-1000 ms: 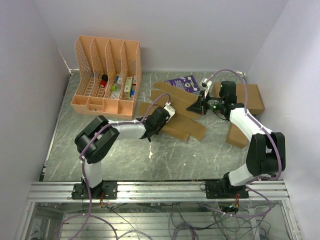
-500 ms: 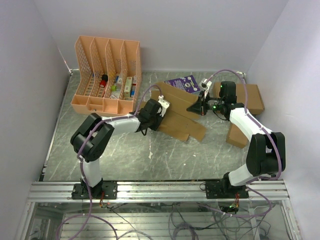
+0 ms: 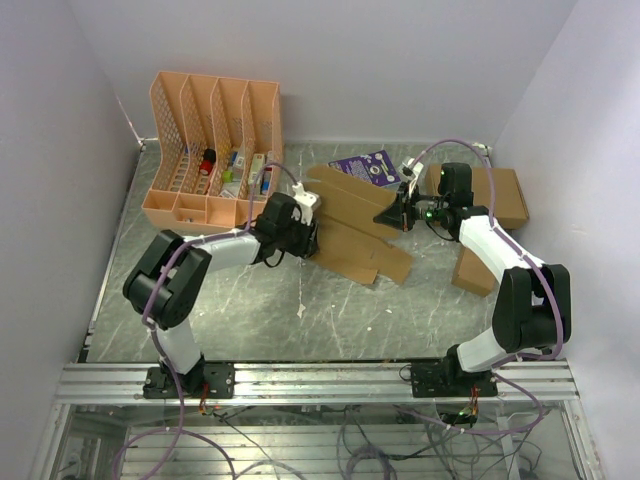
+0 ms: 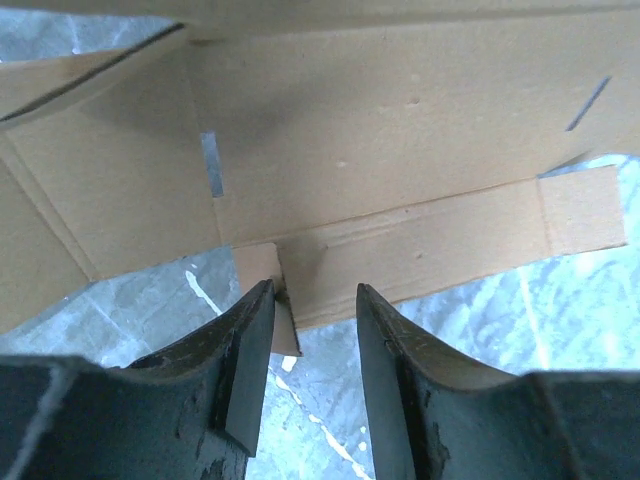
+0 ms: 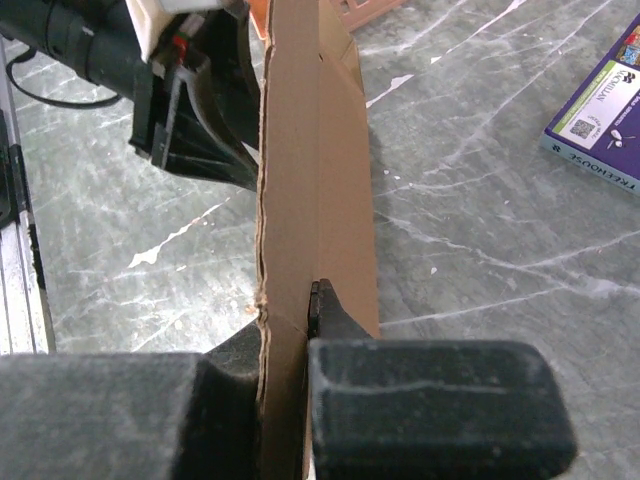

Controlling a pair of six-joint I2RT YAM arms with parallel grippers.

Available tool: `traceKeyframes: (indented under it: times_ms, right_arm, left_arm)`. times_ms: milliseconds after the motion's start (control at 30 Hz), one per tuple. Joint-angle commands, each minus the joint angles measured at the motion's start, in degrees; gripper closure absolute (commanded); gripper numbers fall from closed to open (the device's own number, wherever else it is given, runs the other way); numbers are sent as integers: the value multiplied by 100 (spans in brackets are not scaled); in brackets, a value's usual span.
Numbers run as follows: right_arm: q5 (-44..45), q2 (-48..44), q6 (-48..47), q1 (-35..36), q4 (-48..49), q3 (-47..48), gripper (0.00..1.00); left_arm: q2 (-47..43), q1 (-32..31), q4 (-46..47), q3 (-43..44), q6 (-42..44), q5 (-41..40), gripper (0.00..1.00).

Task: Fold the paper box

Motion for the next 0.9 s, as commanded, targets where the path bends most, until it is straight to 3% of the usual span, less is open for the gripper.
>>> traceKeyframes:
  times_ms: [0,200,300,367,500,600,700,767,867]
  right_arm:
    - [8,81,-80,46,-123,61,100]
    - [19,49,-109,49,-138,63,100]
    - [27,60,-143,51,-170,72,100]
    - [18,61,-170,51,-189,80,100]
    - [-16,76,-164,50,-188,85,100]
    - [-19,89,-172,51,-199,89,100]
    - [-26,81,-185,50,-215,98,100]
    - [-19,67,-198,50,-225,106,100]
    - [-22,69,-199,51,-221,106,100]
  left_arm:
    - [-454,294,850,-289,-595,998,50]
    - [-927,879,1781,-853,-1294,1440,52]
    - [-1264,1213,2064,-1119,-1449,1285,60]
    - [-1492,1382,2225,-1277,-1429,1101,64]
    - [-1767,1455,2527,-1394,-1047,693,63]
    - [-1552,1436,3015,-1358,-694,920,62]
    - [-1304,1342,4739,-1892,-213,1276,54]
    - [-1176,1334,5922,-2274,61,1322,41]
    - [-948,1340,6231,-2330,234,1537,31]
